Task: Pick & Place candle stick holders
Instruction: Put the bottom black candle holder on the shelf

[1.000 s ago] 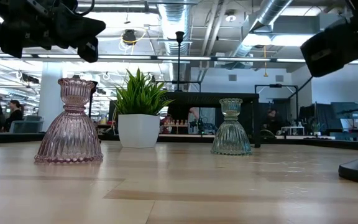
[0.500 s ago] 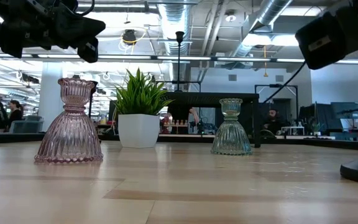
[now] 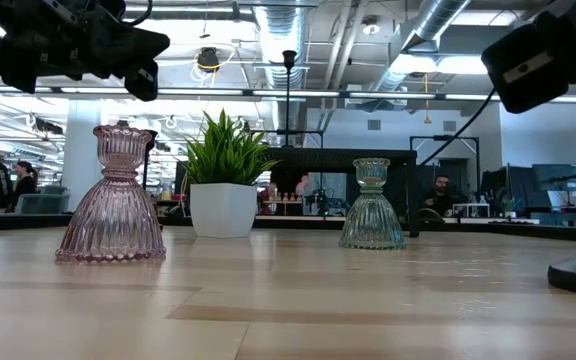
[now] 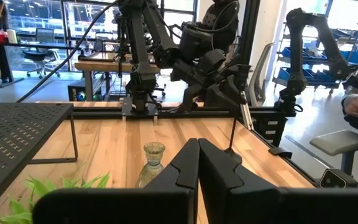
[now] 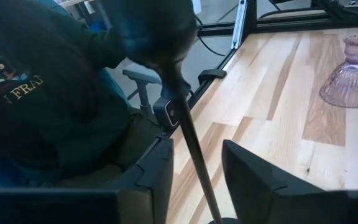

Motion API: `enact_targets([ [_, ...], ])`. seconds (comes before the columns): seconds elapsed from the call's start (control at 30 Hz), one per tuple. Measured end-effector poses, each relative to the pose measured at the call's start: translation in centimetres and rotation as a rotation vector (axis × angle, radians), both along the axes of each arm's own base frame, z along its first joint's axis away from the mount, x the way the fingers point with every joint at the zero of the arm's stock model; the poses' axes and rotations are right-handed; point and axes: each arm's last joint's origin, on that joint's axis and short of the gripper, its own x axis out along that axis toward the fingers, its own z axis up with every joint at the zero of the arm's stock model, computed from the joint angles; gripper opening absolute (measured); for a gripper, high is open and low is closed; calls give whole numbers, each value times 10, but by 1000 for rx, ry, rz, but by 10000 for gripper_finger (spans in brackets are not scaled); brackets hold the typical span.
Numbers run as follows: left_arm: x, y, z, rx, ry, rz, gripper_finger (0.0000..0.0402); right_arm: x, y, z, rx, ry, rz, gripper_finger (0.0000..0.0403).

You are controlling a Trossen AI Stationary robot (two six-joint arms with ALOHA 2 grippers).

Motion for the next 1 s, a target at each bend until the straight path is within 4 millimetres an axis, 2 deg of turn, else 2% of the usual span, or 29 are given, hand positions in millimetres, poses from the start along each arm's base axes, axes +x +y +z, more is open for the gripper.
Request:
enact_targets([
  [0.2,0,0,0,0,3,0,5,0,0,2,11,-16,-1,78],
  [0.5,0,0,0,-1,4,0,5,1,0,5,22,-52,-5,45],
  [0.67,0,0,0,-1,4,2,6,2,0,7,-11,-93,-30,10],
  [0.87,0,0,0,-1,4,2,6,6,-7,8,-26,-104,-98,8],
  [1.0,0,0,0,-1,4,2,6,8,-18,17,-44,-155,-123,6],
])
